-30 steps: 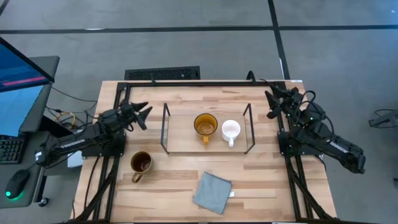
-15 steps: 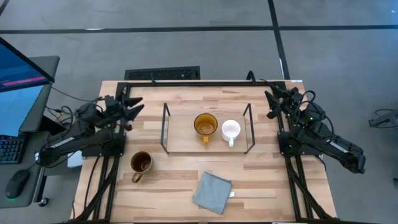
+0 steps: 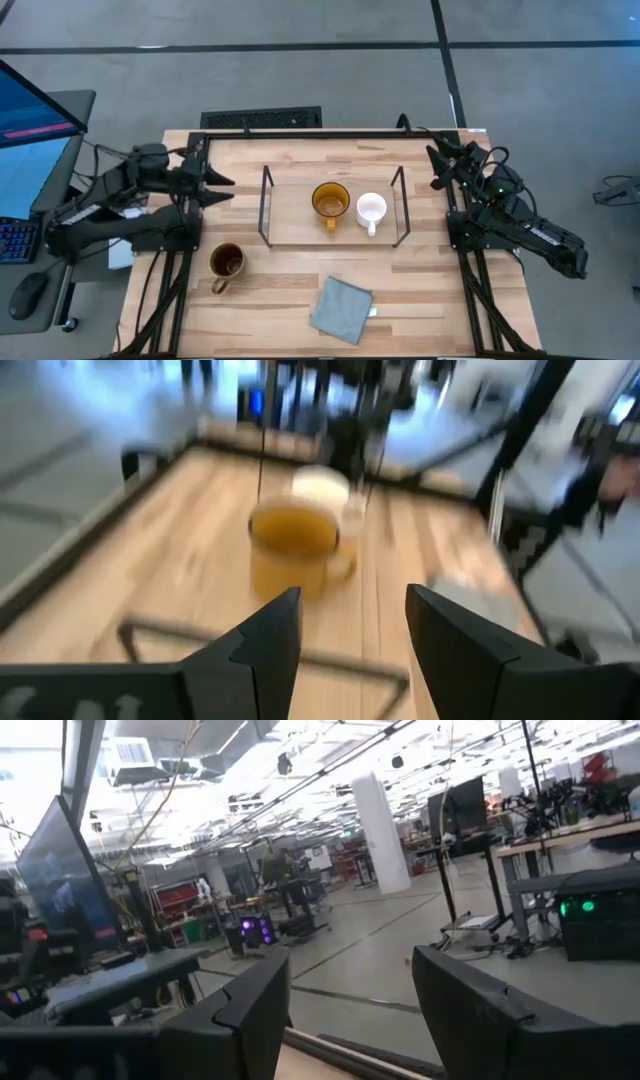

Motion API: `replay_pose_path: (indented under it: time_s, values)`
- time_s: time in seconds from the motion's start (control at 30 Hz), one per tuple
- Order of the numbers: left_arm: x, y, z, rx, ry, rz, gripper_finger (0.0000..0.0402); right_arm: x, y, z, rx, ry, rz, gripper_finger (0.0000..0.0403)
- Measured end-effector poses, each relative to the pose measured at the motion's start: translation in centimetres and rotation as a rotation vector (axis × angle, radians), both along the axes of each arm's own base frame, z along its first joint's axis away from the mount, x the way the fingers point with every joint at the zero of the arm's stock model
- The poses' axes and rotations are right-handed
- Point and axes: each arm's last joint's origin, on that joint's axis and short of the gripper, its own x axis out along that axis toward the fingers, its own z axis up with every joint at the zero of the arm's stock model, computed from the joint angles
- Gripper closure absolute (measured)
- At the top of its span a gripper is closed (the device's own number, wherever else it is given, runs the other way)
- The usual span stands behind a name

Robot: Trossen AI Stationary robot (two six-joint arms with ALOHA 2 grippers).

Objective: Stack small to large cups/mugs on shelf
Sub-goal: Put the brown cup on the shelf

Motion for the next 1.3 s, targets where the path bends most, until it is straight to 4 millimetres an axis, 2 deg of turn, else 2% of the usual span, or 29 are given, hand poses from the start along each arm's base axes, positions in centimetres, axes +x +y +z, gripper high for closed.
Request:
replay_pose_path:
  time_s: [0.13, 0.33, 0.63, 0.93, 1.13, 1.3]
  values:
    - [-0.4, -0.2, 1.3, -0.035, 0.153, -0.009, 0.0230, 0.0, 0.0, 0.0, 0.032, -0.029, 0.010, 0.0170]
    - [-1.1, -0.5, 2.6, -0.057, 0.284, -0.029, 0.0230, 0.0, 0.0, 0.0, 0.055, -0.050, 0.021, 0.0170]
    - [-1.2, -0.5, 1.3, -0.068, 0.517, -0.086, 0.0230, 0.0, 0.0, 0.0, 0.072, -0.065, 0.026, 0.0170]
    - [1.6, -0.5, -0.2, -0.126, 0.729, -0.205, 0.0230, 0.0, 0.0, 0.0, 0.092, -0.084, 0.032, 0.0170]
    - [4.4, -1.9, -1.2, -0.115, 0.849, -0.340, 0.0230, 0.0, 0.0, 0.0, 0.092, -0.084, 0.032, 0.0170]
    - [6.3, -3.4, -2.3, -0.054, 0.971, -0.287, 0.0230, 0.0, 0.0, 0.0, 0.086, -0.078, 0.030, 0.0170]
